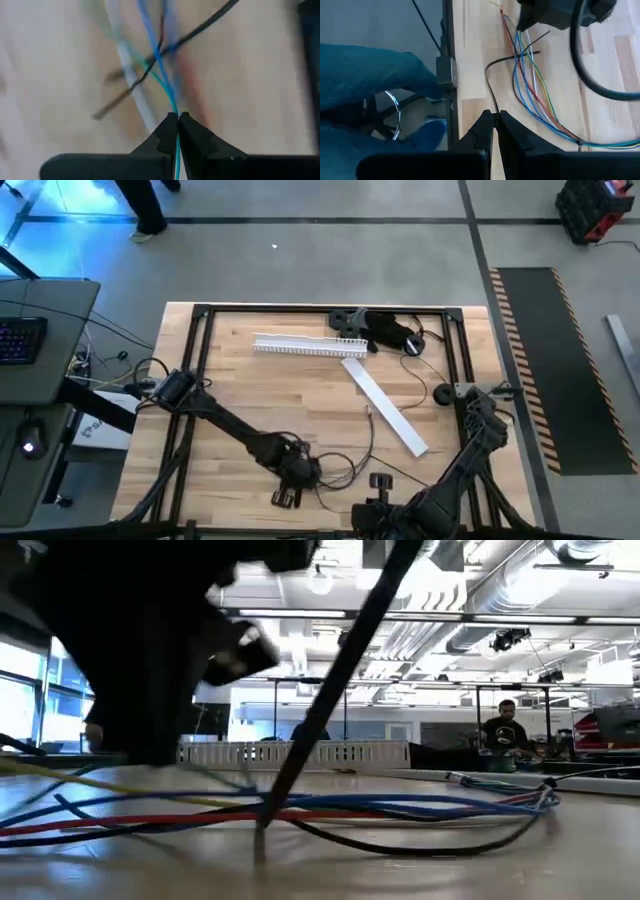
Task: Ziptie cables
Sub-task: Wrap the wire cables with the black zip tie
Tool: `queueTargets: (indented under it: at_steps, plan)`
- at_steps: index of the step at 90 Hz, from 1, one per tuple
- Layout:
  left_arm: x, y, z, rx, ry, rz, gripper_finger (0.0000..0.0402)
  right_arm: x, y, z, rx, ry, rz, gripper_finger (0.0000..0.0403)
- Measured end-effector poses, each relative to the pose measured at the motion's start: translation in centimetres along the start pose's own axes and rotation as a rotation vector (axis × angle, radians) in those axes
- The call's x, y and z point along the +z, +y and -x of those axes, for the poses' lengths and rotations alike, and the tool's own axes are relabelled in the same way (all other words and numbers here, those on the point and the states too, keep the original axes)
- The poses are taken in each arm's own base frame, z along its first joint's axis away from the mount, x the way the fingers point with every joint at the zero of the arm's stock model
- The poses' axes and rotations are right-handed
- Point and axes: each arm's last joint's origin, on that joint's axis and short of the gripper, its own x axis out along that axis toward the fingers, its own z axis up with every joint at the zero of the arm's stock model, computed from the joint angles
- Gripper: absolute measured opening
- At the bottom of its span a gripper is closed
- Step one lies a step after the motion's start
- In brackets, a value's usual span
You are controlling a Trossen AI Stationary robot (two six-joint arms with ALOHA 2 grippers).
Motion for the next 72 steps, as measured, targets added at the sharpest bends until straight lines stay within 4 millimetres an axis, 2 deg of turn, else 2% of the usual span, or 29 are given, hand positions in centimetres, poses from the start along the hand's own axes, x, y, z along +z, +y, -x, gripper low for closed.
queueTargets:
  at_steps: [18, 41, 58, 72]
  plan:
    - [0.8, -1.5, 0.6, -0.015, -0.06, -0.037, 0.0, 0.1, 0.0, -1.3, -0.026, 0.017, 0.004, 0.0]
    - [0.7, -1.6, 0.3, 0.028, -0.067, -0.041, 0.0001, 0.2, -0.1, -4.1, -0.081, 0.055, -0.007, 0.0]
    - [-0.2, -0.8, 0.4, 0.179, 0.012, -0.029, 0.0011, 0.6, -0.7, -8.6, -0.149, 0.119, -0.029, 0.0]
    - [-1.5, -0.1, 0.7, 0.337, 0.117, 0.013, 0.0034, 1.2, -2.1, -12.0, -0.201, 0.17, -0.066, 0.0]
